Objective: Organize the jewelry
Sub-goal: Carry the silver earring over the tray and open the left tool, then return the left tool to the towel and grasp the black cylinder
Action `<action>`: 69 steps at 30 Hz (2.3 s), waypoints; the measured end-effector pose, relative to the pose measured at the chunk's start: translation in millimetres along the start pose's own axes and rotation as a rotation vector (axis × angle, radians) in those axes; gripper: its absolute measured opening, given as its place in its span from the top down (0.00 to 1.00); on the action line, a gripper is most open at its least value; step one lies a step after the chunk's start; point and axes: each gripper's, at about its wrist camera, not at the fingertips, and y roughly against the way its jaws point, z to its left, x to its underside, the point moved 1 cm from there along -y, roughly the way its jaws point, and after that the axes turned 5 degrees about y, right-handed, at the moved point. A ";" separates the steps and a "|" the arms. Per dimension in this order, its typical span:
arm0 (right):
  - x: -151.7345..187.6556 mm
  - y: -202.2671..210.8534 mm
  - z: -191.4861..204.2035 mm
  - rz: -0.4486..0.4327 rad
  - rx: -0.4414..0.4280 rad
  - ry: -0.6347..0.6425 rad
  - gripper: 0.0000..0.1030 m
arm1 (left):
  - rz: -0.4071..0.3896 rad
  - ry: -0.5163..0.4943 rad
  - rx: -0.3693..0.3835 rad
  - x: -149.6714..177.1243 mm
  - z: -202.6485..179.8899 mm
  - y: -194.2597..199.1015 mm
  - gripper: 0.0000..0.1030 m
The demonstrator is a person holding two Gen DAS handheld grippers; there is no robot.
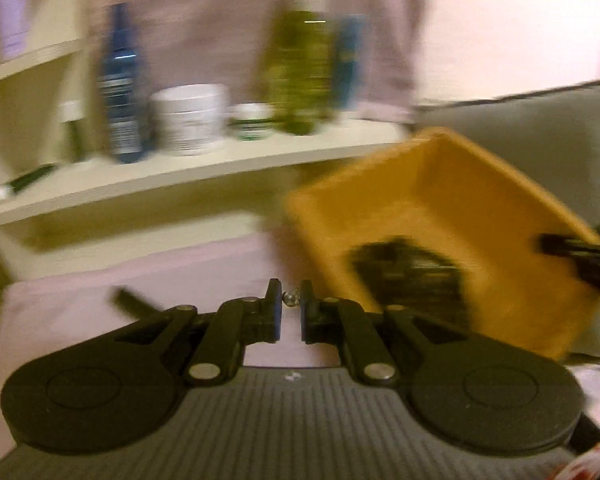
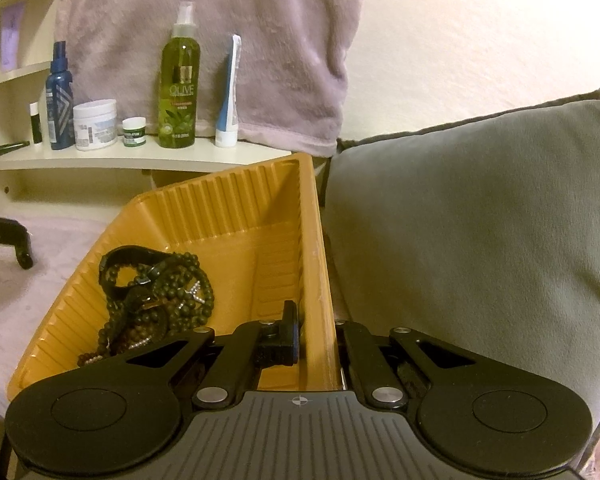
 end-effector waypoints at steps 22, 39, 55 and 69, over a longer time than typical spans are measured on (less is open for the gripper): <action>-0.3 -0.8 -0.7 -0.003 -0.005 -0.013 0.97 | 0.074 -0.077 0.184 17.1 -71.3 -7.8 0.92; 0.0 -0.7 -0.5 -0.005 -0.006 -0.009 0.97 | -0.021 0.075 -0.111 13.0 1.3 2.6 0.68; 0.7 -4.1 -1.1 0.007 -0.001 0.003 0.97 | -0.020 0.309 -0.414 20.0 86.9 -37.9 0.68; 2.1 -6.8 -2.0 0.019 0.002 0.001 0.97 | 0.020 0.292 -0.408 19.1 97.6 -65.0 0.65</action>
